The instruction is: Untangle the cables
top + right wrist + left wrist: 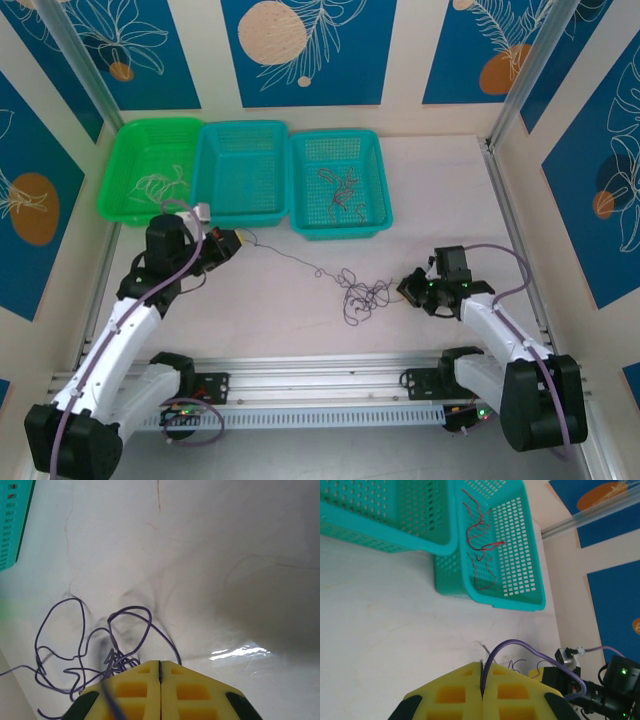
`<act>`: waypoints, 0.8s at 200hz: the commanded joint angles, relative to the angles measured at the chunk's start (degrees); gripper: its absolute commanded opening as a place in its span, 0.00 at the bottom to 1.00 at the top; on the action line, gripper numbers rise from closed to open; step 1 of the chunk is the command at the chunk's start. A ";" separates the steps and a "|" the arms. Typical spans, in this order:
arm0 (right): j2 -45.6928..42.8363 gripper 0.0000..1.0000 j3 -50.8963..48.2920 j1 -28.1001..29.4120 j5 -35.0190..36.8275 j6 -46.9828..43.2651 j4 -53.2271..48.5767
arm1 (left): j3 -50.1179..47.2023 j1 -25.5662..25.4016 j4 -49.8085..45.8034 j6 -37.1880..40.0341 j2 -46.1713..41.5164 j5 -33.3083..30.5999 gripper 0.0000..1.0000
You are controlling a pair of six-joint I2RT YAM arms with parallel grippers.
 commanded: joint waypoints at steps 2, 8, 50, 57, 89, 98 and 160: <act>-2.19 0.21 3.06 2.14 0.70 -3.40 -4.30 | 4.72 0.69 -2.81 5.02 0.12 2.76 0.00; -2.68 0.26 3.97 3.30 0.79 -4.10 -4.88 | 5.50 0.74 -2.95 5.46 0.12 2.84 0.00; -5.33 0.51 10.40 20.09 10.52 -8.04 -6.32 | 6.46 0.66 -0.97 5.01 0.47 4.74 0.00; -4.67 0.53 11.11 23.89 14.05 -8.52 -5.81 | 6.02 0.64 -0.49 4.58 0.46 4.87 0.00; 4.67 0.53 15.48 34.72 22.02 -11.64 -2.69 | 4.05 0.65 0.93 3.23 -0.21 5.32 0.00; 8.35 0.53 17.60 36.51 23.81 -12.55 -2.69 | 3.86 0.64 0.75 3.25 -0.44 5.23 0.00; 33.06 0.53 30.69 42.45 26.86 -20.80 -0.46 | 5.21 0.65 -4.76 6.32 -3.11 2.46 0.00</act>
